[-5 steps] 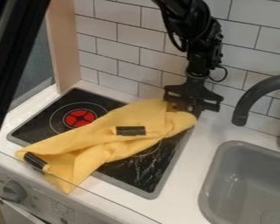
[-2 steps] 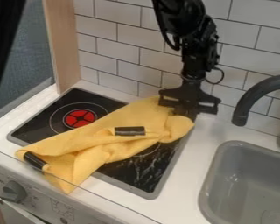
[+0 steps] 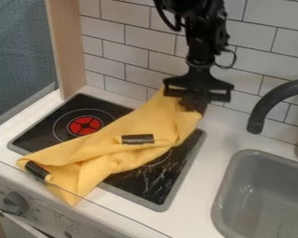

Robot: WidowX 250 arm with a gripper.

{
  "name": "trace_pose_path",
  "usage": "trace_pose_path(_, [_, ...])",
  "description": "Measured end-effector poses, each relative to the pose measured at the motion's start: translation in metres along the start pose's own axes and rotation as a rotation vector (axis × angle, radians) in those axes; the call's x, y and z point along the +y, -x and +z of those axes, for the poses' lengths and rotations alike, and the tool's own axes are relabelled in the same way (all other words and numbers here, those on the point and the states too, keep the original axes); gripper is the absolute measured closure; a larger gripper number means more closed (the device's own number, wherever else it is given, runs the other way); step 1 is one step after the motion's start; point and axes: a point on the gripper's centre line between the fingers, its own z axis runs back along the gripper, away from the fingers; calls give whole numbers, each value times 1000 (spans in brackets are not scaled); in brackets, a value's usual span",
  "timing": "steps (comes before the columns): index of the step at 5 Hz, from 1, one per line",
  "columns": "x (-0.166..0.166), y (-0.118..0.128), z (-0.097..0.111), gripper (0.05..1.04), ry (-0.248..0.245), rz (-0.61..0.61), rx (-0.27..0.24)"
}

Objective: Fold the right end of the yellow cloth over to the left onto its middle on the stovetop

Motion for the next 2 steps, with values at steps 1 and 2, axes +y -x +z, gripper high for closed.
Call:
trace_pose_path(1, [12,-1,27,1032,27,24,-52])
trace_pose_path(2, [35,6,47,1032,38,62,-64])
